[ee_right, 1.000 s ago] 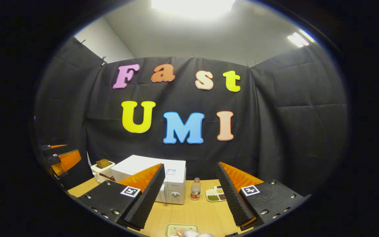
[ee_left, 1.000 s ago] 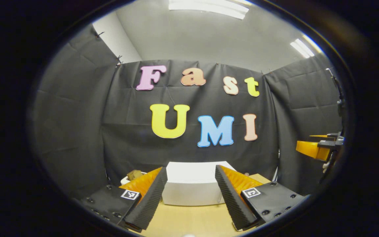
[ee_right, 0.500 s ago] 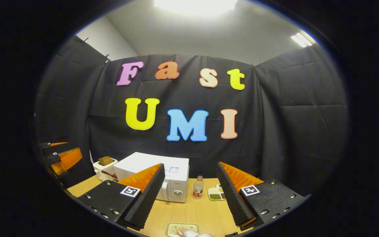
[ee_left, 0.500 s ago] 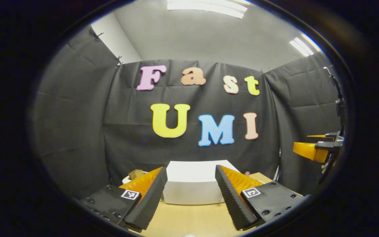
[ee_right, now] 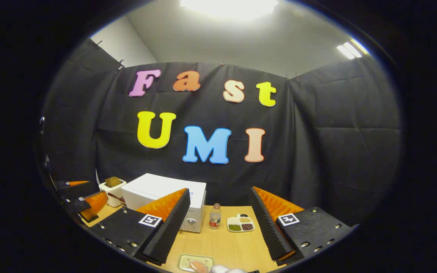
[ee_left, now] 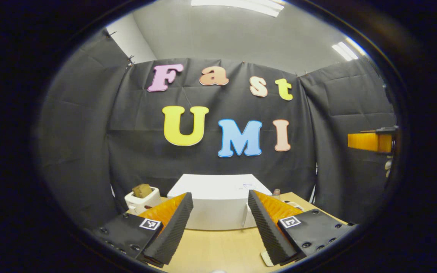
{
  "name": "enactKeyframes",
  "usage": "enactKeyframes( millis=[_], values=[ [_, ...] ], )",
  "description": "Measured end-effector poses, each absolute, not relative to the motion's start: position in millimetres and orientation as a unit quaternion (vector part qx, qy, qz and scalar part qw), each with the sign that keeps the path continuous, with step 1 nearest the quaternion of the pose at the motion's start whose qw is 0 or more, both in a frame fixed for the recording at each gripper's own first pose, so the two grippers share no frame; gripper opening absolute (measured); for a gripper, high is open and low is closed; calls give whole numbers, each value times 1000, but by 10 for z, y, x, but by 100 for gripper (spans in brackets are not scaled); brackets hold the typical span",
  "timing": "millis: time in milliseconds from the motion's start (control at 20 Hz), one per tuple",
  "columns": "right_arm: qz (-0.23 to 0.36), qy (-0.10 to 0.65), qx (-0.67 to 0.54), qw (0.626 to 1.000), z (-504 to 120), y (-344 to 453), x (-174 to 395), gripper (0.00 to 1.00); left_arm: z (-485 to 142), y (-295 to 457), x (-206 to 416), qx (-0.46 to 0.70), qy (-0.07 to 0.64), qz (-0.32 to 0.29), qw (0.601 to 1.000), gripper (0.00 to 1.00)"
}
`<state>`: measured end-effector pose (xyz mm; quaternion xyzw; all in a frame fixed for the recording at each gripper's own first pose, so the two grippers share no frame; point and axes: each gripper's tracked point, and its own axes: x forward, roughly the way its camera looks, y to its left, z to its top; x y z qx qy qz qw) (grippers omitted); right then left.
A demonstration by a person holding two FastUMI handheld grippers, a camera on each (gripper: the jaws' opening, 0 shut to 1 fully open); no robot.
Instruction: Open the microwave oven with the left hand, put the food in, and close the microwave oven.
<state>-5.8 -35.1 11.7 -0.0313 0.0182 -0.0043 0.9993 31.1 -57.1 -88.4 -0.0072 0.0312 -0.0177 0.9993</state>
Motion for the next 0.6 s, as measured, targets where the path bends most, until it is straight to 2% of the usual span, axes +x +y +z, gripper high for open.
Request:
enactKeyframes(
  millis=[250, 600],
  values=[
    [-35, 43, -47, 997, 134, -800, -153, 95, -1838, -1284, 853, 12, 62, -65, 996, 98],
    [-117, 71, -65, 988, 121, -1378, -369, 95, -2864, -1721, 1961, 0, 105, -78, 991, 99]
  ],
)
